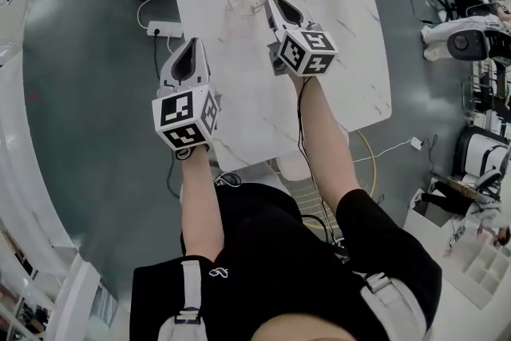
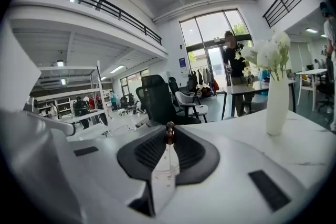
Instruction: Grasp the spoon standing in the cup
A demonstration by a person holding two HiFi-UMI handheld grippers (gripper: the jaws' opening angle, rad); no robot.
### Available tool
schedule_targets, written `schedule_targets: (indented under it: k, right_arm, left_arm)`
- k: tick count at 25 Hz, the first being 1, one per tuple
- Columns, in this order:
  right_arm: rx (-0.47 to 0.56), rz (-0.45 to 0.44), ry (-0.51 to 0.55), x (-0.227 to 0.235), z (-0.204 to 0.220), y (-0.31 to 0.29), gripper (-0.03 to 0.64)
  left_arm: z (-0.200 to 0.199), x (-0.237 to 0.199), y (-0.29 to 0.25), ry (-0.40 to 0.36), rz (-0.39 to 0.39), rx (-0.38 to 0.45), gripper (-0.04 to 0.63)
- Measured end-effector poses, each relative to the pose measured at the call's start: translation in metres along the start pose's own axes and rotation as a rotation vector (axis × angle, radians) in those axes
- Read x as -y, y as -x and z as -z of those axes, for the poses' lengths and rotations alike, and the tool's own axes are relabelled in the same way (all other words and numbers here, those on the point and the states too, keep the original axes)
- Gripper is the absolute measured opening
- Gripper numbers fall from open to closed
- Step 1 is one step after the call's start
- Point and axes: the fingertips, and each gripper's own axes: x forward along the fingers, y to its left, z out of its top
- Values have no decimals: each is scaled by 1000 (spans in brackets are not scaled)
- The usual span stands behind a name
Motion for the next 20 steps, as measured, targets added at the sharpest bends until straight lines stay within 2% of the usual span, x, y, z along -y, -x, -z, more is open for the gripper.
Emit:
schedule_targets:
  k: [11, 20]
  right_arm:
    - [241, -74, 29, -46, -104, 69, 48]
    - [356, -58, 41, -76, -143, 137, 49]
  left_arm:
    - [-61, 46, 24, -64, 75, 140, 15]
    - [-112, 81, 48, -122, 127, 253, 15]
